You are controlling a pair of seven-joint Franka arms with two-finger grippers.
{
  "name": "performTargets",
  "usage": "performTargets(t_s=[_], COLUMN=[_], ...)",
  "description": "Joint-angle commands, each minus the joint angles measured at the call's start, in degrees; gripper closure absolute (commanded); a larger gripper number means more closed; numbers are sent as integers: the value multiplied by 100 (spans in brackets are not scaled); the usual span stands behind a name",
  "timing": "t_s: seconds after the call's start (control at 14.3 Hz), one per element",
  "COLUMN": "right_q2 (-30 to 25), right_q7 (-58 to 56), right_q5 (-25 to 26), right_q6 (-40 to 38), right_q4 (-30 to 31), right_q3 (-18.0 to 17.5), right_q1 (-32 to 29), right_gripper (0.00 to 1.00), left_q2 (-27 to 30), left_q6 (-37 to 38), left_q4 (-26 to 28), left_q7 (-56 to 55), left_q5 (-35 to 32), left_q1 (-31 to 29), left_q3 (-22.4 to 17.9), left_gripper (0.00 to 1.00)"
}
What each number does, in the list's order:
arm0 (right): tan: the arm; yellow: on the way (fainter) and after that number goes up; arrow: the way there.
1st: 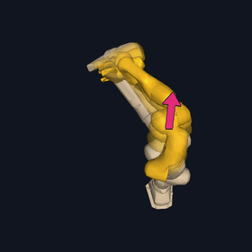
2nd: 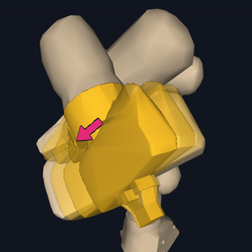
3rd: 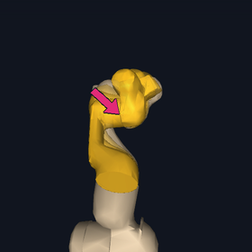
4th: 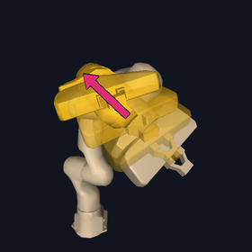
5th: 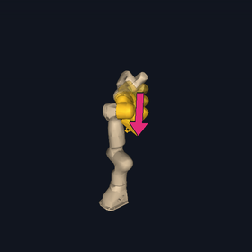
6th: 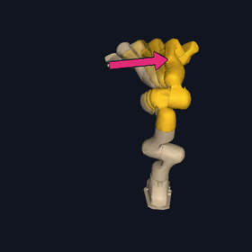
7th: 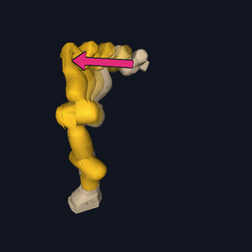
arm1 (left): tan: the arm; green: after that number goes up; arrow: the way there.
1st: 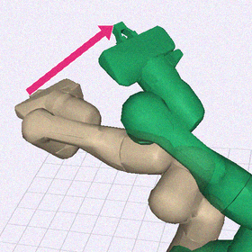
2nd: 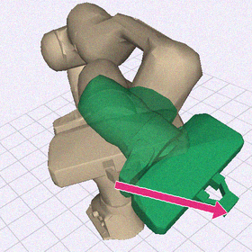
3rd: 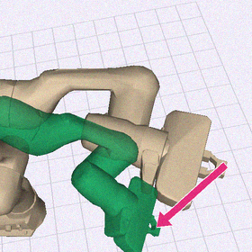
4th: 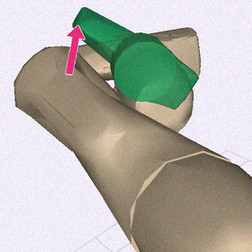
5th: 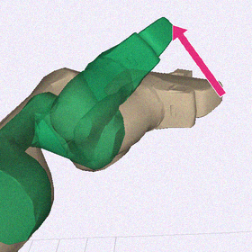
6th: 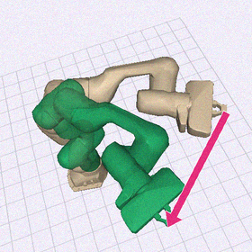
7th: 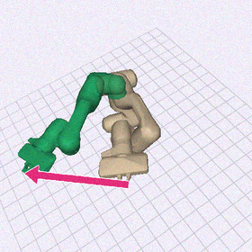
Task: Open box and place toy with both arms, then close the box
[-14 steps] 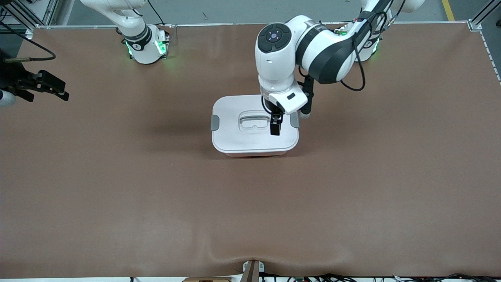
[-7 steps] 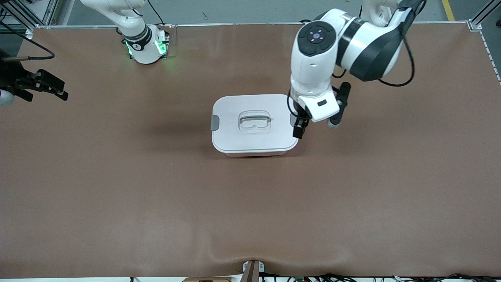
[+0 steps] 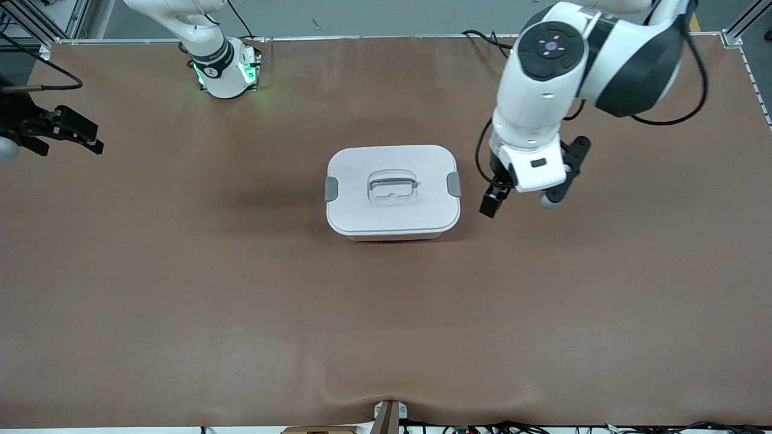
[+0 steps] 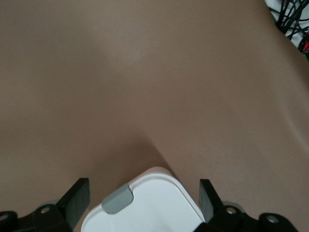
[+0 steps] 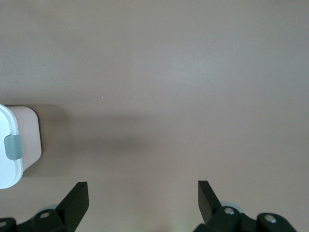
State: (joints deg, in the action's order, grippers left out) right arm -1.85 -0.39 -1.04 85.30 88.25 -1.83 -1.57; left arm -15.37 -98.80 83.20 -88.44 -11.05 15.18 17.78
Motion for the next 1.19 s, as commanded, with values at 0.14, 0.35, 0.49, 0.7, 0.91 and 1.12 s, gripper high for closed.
performTargets(t_s=[0.14,0.35,0.49,0.7,0.91,1.12], right_q2=[-8,-8,-8,-8,-8,-8], right_q7=[74,65,65,48,91,74], right_q5=[42,42,42,42,42,42], right_q6=[-57,-66,-66,-66,-66,-66], right_q4=[-53,-36,-36,-36,-36,-27], right_q3=[-63,-63,-63,-63,-63,-63], right_q1=[-63,-72,-72,-72,-72,-80], right_gripper=[0,0,0,0,0,0], left_q2=[166,280,289,307,377,421], left_q6=[124,159,159,159,159,159], left_q4=[-102,-102,-102,-111,-111,-102], left_q7=[1588,2871,3506,4716,5634,5828], left_q5=[287,665,674,657,648,674], left_q1=[-427,-962,-1148,-1543,-1711,-1886], left_q3=[24,24,24,33,15,15], left_gripper=[0,0,0,0,0,0])
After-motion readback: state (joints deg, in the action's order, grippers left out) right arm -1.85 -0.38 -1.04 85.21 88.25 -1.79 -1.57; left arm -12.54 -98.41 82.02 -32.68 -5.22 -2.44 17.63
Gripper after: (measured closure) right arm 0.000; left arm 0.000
